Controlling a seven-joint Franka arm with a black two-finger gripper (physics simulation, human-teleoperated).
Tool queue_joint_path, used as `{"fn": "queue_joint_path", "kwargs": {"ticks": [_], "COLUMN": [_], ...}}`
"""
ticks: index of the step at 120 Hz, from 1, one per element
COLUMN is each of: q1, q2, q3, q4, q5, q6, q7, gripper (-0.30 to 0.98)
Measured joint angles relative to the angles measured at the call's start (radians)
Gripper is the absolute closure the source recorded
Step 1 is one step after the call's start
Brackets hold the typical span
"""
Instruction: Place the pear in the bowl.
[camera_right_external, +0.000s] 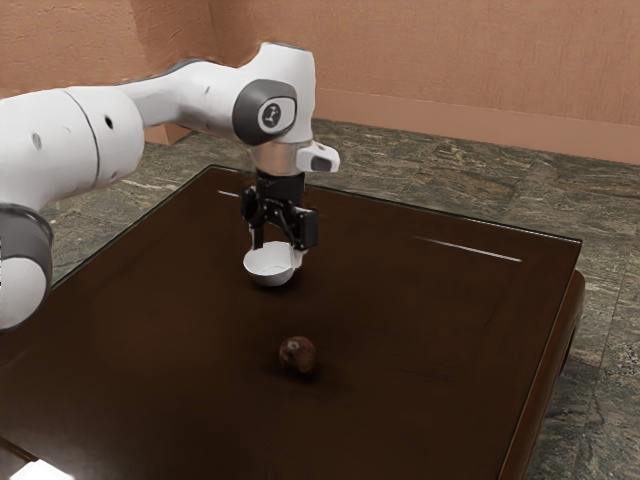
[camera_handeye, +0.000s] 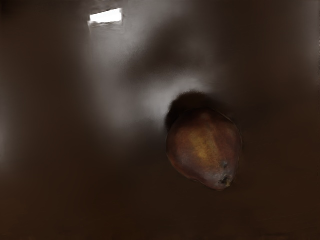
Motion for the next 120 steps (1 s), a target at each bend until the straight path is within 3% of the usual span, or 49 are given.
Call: {"fn": "queue_joint_path", "kwargs": {"ticks": [31,92,120], "q1": [-0.023,-0.019,-0.019], "q2": [0.012,0.205,0.235], "q3": [-0.024,-0.021,-0.017], "q4": [-0.223,-0.170,-0.162], "q5": [-0.067,-0.103,-0.114], "q6": [0.091,0.237,0.251], "q7": [-0.101,-0.140,-0.132], "gripper": [0.00,0.00,0.00]}}
